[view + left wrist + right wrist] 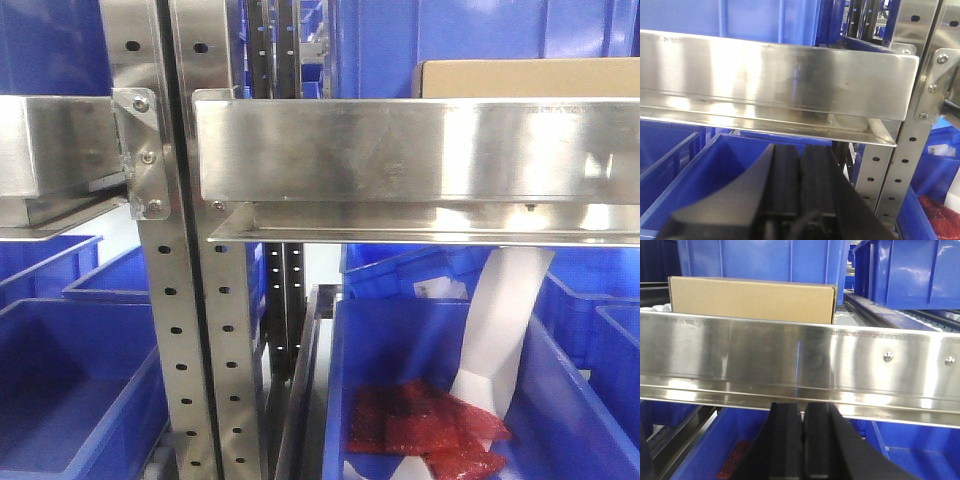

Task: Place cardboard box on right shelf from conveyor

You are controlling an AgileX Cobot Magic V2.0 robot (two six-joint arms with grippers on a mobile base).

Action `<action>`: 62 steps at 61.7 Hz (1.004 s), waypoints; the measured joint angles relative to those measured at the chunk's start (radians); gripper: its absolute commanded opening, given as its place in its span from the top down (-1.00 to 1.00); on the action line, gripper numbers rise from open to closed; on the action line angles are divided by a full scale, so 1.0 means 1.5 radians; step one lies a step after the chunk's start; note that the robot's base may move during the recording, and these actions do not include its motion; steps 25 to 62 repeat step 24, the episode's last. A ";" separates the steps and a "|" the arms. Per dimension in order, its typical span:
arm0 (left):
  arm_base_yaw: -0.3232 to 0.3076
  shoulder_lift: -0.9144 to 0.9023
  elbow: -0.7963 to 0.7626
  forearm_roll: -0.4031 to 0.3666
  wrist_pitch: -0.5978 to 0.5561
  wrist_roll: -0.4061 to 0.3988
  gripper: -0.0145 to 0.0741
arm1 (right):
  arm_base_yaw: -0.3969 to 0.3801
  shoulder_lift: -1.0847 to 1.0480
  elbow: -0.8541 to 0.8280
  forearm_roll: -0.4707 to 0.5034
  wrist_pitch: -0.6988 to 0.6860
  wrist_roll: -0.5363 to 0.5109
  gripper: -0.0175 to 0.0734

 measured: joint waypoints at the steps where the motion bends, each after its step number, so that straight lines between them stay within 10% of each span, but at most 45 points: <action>1: 0.000 0.000 0.000 0.000 0.000 0.000 0.94 | 0.000 0.000 0.000 0.000 0.000 0.000 0.56; 62: 0.000 0.000 0.000 0.000 0.000 0.000 0.94 | 0.000 0.000 0.000 0.000 0.000 0.000 0.56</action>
